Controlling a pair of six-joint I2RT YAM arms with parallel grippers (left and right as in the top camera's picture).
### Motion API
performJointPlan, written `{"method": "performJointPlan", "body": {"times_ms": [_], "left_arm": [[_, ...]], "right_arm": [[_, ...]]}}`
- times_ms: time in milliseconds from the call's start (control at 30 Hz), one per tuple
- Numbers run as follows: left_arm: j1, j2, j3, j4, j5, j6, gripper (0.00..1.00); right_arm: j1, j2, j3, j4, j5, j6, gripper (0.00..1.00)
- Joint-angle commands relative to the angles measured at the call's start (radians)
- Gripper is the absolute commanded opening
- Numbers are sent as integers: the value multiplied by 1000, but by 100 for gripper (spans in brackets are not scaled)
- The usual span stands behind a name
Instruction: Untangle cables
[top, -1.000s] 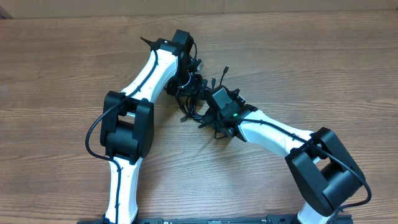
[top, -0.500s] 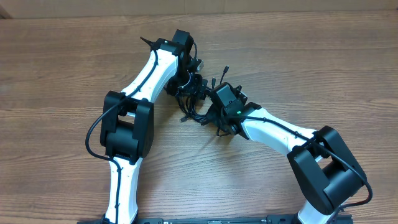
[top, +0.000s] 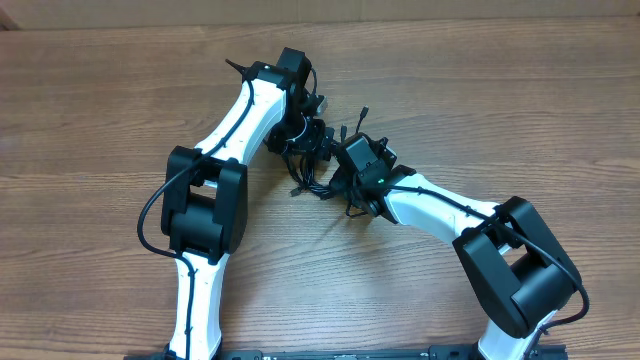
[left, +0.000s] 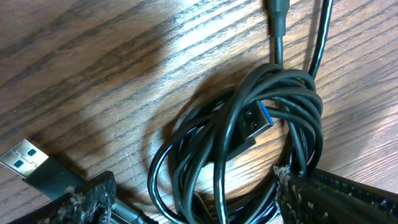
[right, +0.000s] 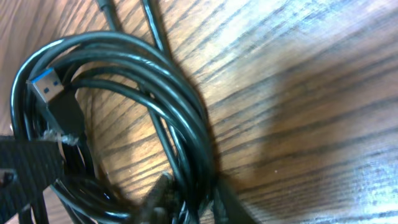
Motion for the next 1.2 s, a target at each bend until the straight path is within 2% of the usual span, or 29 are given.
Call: {"method": "performJointPlan", "body": {"times_ms": [0,167,267,467,600,633,833,967,1167], "left_arm": [[-3,-9,19,0,0,0,83],[-3,-9,19,0,0,0,82],[-3,-9,19,-1,0,0,83],[-3,-9,19,0,0,0,82],[-3,-9,19,0,1,0,78],[-3,-9,19,-1,1,0,73],[-9,-9,19,-11,63,15,71],[-39,-9,19,-13,90,28,72],[-105,-9,19,-27,80,122,64]], "right_arm": [[5,20,-7,-2,-16,-5,4],[-2,20,-6,-10,-87,-37,4],[-39,20,-1,-19,-201,-132,4],[-156,20,60,-151,-420,-339,4],[-195,20,81,-230,-429,-416,4],[-203,20,83,-255,-428,-462,4],[-206,20,89,-306,-425,-585,4],[-206,20,90,-302,-425,-585,4],[-206,20,90,-256,-426,-587,4]]}}
